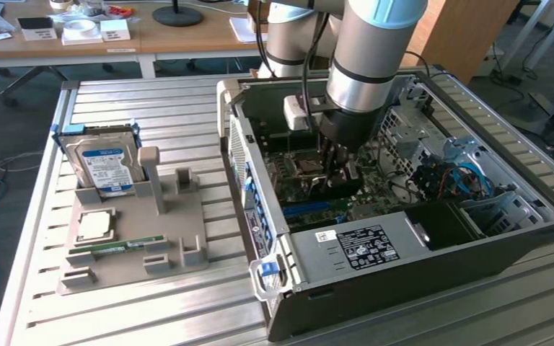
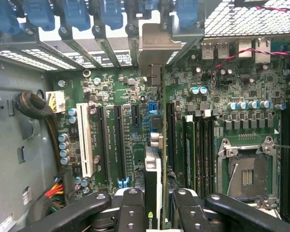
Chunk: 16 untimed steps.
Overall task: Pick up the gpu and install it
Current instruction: 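Insert the gpu into the slot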
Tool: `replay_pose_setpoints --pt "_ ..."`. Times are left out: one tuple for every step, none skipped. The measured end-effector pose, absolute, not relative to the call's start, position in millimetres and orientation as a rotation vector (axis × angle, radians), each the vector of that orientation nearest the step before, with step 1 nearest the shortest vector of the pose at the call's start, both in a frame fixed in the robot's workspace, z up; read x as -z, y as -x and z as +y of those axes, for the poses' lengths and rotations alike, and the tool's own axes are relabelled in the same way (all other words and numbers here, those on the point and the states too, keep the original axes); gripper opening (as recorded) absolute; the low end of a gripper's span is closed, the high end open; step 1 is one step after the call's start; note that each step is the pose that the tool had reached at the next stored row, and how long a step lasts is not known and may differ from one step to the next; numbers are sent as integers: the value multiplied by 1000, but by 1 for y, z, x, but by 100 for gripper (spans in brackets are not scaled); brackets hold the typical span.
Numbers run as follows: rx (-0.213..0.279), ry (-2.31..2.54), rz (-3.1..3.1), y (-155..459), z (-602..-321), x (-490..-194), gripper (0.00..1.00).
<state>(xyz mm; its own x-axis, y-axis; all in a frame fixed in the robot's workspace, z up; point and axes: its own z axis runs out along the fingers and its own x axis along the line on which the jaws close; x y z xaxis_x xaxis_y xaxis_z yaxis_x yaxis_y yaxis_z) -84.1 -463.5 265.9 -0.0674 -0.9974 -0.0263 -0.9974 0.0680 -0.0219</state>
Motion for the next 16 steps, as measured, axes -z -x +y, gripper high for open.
replay_pose_setpoints --pt "-3 2131 2261 84 -463 -266 27" --pt "-3 2133 2260 84 -463 -266 27" --pt "-3 2133 2260 84 -463 -266 27" --pt "-3 2133 2260 84 -463 -266 27" --pt "-3 2133 2260 84 -463 -266 27" --pt "-3 2133 2260 84 -463 -266 27" --pt "-3 2134 2259 84 -463 -266 27" --pt "-4 2143 2250 84 -463 -266 27" --pt "-4 2153 2240 84 -463 -266 27" --pt "-4 2156 2238 84 -463 -266 27" --pt "-4 2156 2238 84 -463 -266 27" --pt "-4 2156 2238 84 -463 -266 27" --pt "-4 2156 2238 84 -463 -266 27" --pt "-4 2156 2238 84 -463 -266 27" --pt "-4 2156 2238 84 -463 -266 27" --pt "-4 2157 2237 84 -463 -266 27"
